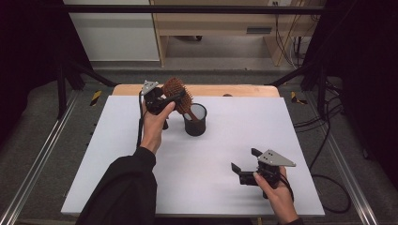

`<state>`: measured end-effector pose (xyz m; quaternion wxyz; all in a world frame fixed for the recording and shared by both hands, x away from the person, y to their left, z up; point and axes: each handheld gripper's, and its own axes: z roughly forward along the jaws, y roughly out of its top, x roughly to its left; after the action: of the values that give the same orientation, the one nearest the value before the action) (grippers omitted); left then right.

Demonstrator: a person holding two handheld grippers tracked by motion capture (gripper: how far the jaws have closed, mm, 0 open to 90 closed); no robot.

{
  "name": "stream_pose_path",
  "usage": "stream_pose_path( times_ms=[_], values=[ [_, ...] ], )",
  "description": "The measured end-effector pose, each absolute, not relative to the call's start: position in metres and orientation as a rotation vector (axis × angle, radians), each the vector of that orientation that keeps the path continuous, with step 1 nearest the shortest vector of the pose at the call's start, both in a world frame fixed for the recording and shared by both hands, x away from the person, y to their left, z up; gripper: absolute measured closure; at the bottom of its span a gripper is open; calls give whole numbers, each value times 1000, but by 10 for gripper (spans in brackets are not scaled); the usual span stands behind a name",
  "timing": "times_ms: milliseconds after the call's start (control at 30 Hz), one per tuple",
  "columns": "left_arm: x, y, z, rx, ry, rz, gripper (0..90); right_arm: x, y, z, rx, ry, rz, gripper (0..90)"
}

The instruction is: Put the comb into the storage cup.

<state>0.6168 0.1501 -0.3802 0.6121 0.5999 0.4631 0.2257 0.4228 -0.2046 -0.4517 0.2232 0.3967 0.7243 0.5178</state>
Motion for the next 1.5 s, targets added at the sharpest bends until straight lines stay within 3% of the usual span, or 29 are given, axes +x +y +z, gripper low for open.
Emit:
stream_pose_path(
  times_ms=[300, 733, 1100, 1500],
  values=[
    [611, 151, -379, 1400, 1043, 586, 69, 423, -204, -452, 1093, 2002, 1428, 46],
    [594, 164, -381, 1364, 1050, 580, 43, 423, -203, -452, 1084, 2008, 1424, 45],
    [579, 168, -373, 1443, 1013, 664, 32, 422, -202, -451, 1084, 2009, 1434, 44],
    [567, 169, -369, 1448, 1000, 665, 31, 422, -203, -451, 1077, 2004, 1447, 44]
  ],
)
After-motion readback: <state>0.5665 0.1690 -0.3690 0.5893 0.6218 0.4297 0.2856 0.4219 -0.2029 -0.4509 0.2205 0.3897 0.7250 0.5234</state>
